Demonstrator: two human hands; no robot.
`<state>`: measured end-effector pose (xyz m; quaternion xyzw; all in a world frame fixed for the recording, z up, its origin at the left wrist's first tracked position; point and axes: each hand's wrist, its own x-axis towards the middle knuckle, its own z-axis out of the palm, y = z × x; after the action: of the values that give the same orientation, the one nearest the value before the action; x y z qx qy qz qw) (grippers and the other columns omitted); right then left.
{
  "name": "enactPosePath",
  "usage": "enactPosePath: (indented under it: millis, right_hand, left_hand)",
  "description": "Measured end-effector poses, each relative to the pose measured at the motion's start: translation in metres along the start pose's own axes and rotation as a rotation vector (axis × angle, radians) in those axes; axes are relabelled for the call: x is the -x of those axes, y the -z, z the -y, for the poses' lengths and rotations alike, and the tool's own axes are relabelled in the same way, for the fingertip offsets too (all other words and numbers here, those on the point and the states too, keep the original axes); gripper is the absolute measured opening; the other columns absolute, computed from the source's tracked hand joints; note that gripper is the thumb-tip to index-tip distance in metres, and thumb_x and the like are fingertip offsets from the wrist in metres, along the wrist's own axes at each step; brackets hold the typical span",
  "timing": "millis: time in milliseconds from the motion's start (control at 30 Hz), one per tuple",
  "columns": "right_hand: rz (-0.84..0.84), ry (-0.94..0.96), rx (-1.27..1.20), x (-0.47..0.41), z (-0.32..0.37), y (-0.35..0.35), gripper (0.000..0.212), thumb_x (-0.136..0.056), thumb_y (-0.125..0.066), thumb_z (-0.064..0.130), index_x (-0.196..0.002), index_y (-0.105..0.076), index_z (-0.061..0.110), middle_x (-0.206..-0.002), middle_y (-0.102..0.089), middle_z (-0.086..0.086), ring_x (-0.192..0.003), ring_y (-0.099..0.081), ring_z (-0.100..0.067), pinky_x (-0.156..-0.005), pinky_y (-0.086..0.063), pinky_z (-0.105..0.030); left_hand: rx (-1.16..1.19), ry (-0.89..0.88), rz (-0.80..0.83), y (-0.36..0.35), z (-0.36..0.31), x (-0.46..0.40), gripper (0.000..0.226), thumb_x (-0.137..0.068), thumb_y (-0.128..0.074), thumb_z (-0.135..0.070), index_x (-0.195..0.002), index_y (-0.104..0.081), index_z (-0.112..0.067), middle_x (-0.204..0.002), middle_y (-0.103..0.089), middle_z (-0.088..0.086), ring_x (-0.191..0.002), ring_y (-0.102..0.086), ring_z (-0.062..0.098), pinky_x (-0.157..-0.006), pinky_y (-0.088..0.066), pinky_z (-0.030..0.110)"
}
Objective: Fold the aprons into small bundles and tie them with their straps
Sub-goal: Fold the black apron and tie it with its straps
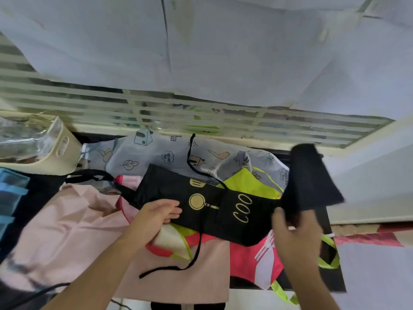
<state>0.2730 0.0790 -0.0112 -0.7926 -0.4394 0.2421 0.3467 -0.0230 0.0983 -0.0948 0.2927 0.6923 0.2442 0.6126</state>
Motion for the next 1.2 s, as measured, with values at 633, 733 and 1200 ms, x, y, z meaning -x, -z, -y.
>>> enactPosePath:
  millis: [633, 733, 1200]
  right_hand:
    - [0.232, -0.001, 0.310, 0.051, -0.061, -0.121, 0.045, -0.090, -0.064, 0.013, -0.133, -0.050, 0.009, -0.123, -0.049, -0.005, -0.116, -0.049, -0.028, -0.100, -0.044, -0.039]
    - [0.293, -0.265, 0.230, 0.038, -0.074, -0.113, 0.039, -0.094, -0.069, 0.024, -0.126, -0.051, 0.011, -0.120, -0.056, -0.004, -0.114, -0.055, -0.028, -0.095, -0.049, -0.044]
    - [0.427, -0.361, -0.159, 0.003, -0.073, -0.096, 0.005, -0.102, -0.060, 0.012, -0.100, -0.063, 0.015, -0.077, -0.059, -0.009, -0.055, -0.052, -0.023, -0.048, -0.046, -0.031]
  left_hand:
    - [-0.537, -0.287, -0.358, 0.059, -0.022, -0.024, 0.047, -0.101, -0.058, -0.007, -0.144, -0.055, -0.025, -0.134, -0.067, 0.006, -0.130, -0.059, 0.028, -0.107, -0.049, 0.045]
    - [-0.619, -0.330, -0.411, 0.060, -0.021, -0.027, 0.044, -0.102, -0.058, -0.007, -0.143, -0.056, -0.020, -0.130, -0.069, 0.011, -0.126, -0.061, 0.032, -0.102, -0.049, 0.045]
    - [-0.851, -0.215, -0.356, 0.074, 0.011, -0.047, 0.063, -0.090, -0.075, -0.037, -0.144, -0.052, -0.016, -0.139, -0.052, 0.009, -0.131, -0.052, 0.031, -0.112, -0.044, 0.050]
